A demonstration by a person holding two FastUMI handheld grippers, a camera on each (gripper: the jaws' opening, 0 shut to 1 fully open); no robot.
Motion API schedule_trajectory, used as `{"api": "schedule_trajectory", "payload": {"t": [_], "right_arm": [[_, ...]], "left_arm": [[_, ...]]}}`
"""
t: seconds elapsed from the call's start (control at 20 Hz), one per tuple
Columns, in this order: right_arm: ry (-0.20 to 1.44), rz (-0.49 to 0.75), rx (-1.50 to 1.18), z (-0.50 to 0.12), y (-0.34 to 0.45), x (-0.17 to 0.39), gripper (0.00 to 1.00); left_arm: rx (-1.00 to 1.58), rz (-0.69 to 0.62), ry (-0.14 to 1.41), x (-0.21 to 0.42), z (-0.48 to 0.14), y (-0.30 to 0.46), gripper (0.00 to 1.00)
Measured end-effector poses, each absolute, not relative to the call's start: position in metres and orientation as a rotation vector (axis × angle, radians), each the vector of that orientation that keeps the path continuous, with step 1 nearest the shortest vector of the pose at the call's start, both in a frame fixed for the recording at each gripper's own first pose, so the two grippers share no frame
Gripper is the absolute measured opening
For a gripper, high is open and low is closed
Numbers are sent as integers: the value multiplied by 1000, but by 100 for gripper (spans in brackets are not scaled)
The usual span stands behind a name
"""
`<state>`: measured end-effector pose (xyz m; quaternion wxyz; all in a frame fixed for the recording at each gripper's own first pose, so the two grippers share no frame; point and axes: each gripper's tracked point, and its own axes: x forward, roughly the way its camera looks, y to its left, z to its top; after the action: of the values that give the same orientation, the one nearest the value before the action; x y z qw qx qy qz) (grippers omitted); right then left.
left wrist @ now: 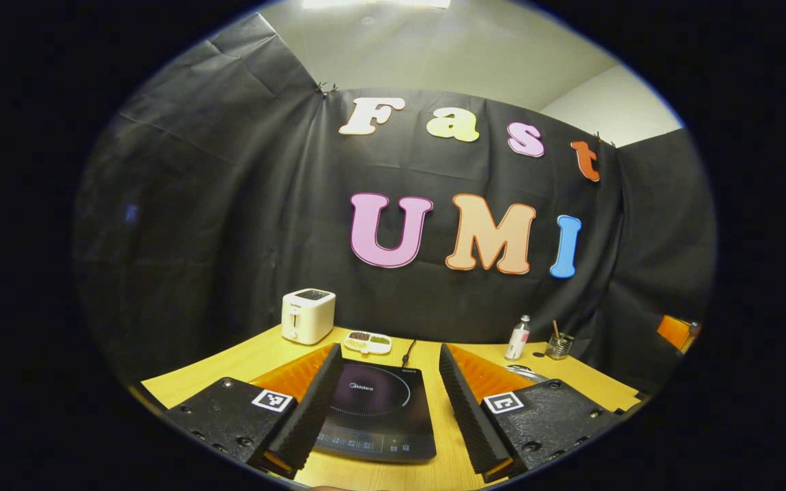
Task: First push the handle of the pot to place it horizontally, then grasp the pot with both hands and set it on the induction cooktop.
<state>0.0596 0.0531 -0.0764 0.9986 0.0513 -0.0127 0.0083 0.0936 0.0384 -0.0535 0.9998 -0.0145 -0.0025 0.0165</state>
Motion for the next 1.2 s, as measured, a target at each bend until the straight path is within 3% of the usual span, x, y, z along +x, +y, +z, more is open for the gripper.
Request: {"api": "schedule_trajectory", "payload": {"t": [0.25, 0.3, 0.7, 0.8, 0.9, 0.95, 1.05, 1.1, 1.15, 1.2], "right_arm": [[47, 79, 28, -118, 102, 74, 0], [60, 108, 29, -124, 114, 71, 4], [223, 275, 114, -202, 183, 81, 5], [262, 284, 76, -223, 192, 84, 0], [309, 290, 39, -249, 201, 84, 5], [328, 300, 32, -257, 207, 83, 0], [358, 307, -8, -274, 213, 82, 0], [363, 302, -36, -279, 214, 82, 5], [371, 304, -59, -285, 216, 81, 0], [378, 302, -77, -289, 217, 81, 5]], "left_arm": [[-59, 24, 57, 114, -76, 47, 86], [-67, 23, 67, 115, -78, 48, 87], [-50, 20, 88, 125, -88, 58, 87], [-38, 14, 85, 125, -86, 59, 87], [-31, 17, 83, 127, -87, 62, 87], [-29, 19, 86, 128, -88, 63, 87], [-26, 19, 94, 129, -91, 64, 87], [-25, 23, 99, 130, -94, 66, 86], [-27, 24, 103, 130, -95, 67, 86], [-27, 23, 109, 131, -96, 67, 87]]}}
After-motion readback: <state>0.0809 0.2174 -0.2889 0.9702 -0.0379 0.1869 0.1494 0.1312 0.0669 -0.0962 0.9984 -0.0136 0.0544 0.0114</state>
